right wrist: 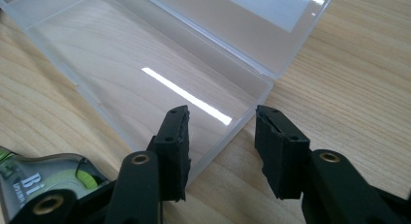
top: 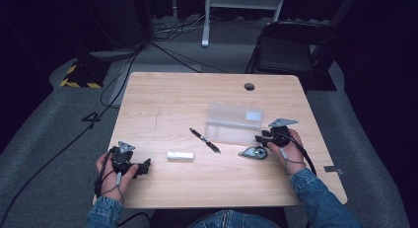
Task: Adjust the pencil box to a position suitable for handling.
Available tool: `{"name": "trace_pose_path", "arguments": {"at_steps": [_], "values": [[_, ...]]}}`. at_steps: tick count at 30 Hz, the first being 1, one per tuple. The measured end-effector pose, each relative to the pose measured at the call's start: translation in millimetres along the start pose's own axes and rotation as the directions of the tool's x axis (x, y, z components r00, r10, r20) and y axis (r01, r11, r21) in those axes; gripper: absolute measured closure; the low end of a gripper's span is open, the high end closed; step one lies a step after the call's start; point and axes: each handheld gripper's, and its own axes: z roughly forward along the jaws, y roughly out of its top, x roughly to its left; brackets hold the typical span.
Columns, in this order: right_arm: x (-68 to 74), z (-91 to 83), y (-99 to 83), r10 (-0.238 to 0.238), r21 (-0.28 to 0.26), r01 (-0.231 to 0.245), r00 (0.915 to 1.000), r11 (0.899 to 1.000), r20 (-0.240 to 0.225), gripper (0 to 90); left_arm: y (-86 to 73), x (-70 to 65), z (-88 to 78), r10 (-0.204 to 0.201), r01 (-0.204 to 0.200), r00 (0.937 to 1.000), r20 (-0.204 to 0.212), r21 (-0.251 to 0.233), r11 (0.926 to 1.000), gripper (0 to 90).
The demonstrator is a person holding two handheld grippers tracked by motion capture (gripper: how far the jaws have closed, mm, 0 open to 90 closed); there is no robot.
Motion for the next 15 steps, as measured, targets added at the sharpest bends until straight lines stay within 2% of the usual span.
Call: {"name": "trace_pose_path", "arguments": {"at_steps": [15], "values": [[8.0, -3.1, -0.9, -0.019, 0.016, 0.019, 0.9997, 1.000, -0.012, 55.7, 0.0, 0.0, 0.0, 0.000, 0.000, 1.0000, 0.000, 0.000, 1.0000, 0.5]]}}
